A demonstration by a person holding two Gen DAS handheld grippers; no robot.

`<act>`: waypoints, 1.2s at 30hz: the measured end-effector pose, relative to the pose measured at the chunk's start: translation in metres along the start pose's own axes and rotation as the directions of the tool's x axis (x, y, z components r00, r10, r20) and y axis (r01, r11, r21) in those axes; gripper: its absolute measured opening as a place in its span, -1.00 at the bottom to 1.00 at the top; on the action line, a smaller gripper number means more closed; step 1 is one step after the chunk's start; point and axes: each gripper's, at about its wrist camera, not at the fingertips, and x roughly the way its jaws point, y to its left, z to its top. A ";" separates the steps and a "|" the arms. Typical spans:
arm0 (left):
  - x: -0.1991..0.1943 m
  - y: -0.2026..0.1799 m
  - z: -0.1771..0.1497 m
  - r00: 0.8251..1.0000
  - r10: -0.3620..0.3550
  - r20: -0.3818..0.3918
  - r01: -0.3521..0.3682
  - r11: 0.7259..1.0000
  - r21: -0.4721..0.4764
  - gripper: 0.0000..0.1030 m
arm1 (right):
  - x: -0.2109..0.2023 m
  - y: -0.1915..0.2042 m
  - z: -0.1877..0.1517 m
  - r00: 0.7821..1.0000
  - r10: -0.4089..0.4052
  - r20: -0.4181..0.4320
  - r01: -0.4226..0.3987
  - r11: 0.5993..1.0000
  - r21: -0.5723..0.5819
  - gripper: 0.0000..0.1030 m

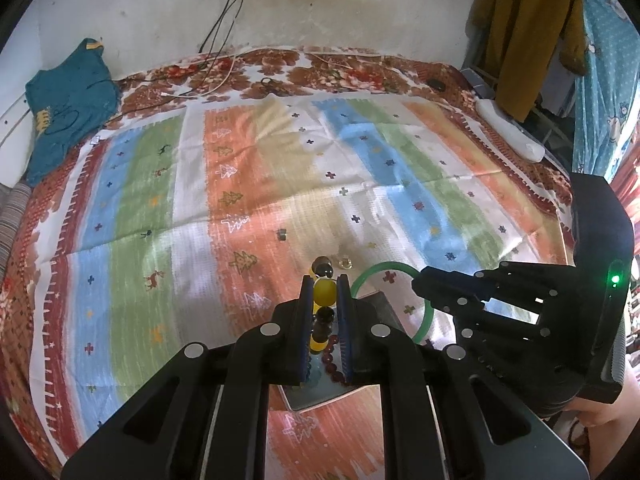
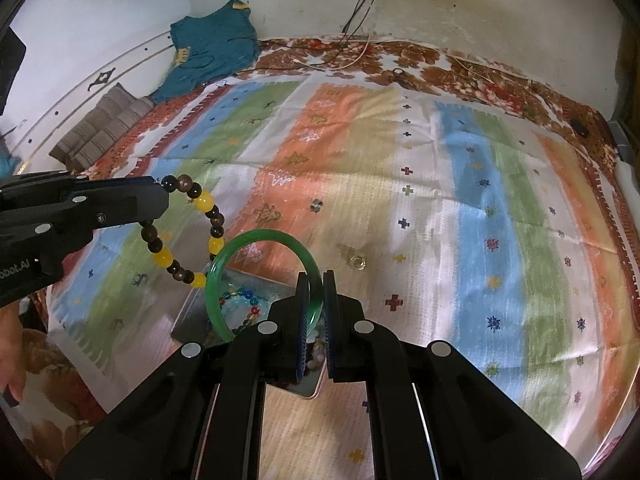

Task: Organize jewelry
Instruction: 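Open both tools to drop the bracelet and bangle into the tin, then move left tool to small silver ring while right tool approaches gold ring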

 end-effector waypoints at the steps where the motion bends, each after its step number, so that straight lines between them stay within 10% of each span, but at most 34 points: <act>1: -0.001 0.000 -0.001 1.000 -0.002 0.002 0.002 1.000 -0.001 -0.79 | -0.001 0.001 -0.001 1.000 0.001 0.000 -0.001 1.000 0.000 -0.84; 14: -0.005 0.002 -0.013 1.000 0.000 -0.010 0.000 0.999 -0.035 -0.76 | -0.007 0.005 -0.009 0.998 0.065 0.002 -0.065 0.998 0.024 -0.77; 18: -0.004 0.010 -0.012 1.000 0.021 -0.014 -0.022 0.998 -0.067 -0.54 | -0.005 0.001 -0.009 0.999 0.046 -0.007 -0.046 0.999 0.029 -0.34; 36: 0.030 0.032 0.004 0.992 0.098 -0.075 -0.106 0.987 -0.117 0.01 | 0.023 -0.010 0.002 0.996 0.022 -0.082 -0.017 0.998 0.058 -0.11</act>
